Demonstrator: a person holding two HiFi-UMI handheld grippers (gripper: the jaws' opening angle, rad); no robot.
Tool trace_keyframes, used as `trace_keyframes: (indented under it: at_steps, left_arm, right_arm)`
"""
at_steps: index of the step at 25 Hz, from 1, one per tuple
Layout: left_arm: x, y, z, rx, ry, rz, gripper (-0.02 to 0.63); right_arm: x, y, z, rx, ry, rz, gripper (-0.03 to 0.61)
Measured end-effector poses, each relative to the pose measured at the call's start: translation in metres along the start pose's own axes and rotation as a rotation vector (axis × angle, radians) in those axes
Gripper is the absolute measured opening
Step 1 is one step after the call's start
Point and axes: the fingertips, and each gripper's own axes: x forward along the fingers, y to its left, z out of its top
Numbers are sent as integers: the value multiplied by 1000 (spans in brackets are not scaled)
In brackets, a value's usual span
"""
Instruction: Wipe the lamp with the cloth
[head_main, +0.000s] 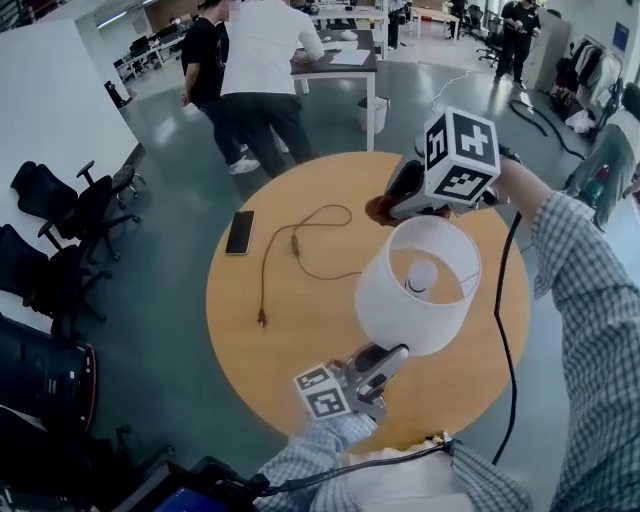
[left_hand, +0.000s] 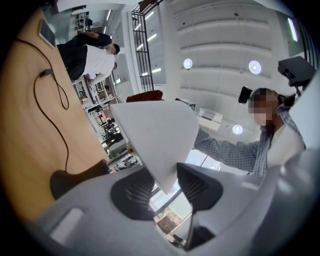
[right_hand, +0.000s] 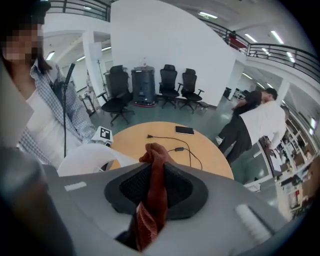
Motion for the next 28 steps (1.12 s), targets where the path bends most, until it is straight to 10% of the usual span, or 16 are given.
trace_keyframes:
  at_steps: [14,28]
  left_arm:
    - [-4,9,3,2,-2,6,141]
    - [-2,9,3,-4,9,6,140]
  right_arm:
    - [56,83,49,-587,327,166,77]
    - [37,174,39,-1006,199,-80,77]
